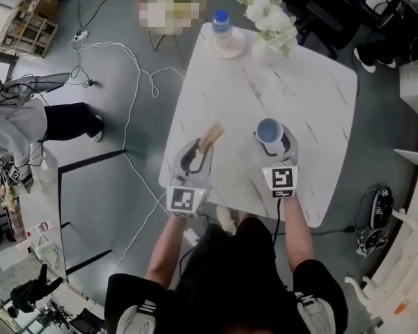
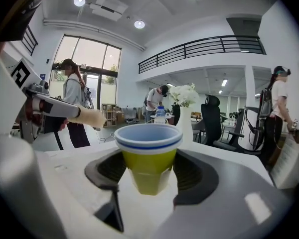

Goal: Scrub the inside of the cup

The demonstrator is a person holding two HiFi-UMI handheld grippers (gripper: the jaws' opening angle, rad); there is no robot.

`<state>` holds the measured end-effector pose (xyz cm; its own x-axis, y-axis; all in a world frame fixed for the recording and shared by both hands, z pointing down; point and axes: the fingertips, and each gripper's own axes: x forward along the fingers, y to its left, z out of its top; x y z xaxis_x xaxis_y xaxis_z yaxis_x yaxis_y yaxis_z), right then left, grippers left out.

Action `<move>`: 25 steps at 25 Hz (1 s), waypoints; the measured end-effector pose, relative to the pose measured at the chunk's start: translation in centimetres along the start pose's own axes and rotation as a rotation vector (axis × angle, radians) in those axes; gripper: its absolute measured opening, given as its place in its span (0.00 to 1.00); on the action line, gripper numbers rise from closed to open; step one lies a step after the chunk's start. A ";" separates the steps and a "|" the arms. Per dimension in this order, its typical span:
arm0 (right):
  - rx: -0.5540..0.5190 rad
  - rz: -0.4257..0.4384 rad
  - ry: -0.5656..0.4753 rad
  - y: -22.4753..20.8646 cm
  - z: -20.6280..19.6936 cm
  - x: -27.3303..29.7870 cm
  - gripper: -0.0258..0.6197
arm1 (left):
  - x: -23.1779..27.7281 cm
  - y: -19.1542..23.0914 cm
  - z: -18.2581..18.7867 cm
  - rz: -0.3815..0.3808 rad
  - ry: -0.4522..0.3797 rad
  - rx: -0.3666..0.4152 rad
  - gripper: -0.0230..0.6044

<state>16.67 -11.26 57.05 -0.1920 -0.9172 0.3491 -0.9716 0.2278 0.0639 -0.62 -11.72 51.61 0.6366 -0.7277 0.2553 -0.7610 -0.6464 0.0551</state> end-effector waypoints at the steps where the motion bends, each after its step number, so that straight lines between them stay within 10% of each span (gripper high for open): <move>1: 0.007 0.000 0.005 -0.2 -0.4 0.3 0.50 | 0.2 0.0 -0.3 -0.001 0.005 -0.001 0.23; 25: 0.084 0.014 0.109 -4.0 -6.6 7.3 0.50 | 5.9 1.0 -4.7 -0.015 0.110 -0.022 0.23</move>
<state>20.03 -16.66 65.48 -0.1940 -0.8719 0.4497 -0.9780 0.2079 -0.0188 1.72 -15.58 57.71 0.6314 -0.6878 0.3582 -0.7549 -0.6509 0.0809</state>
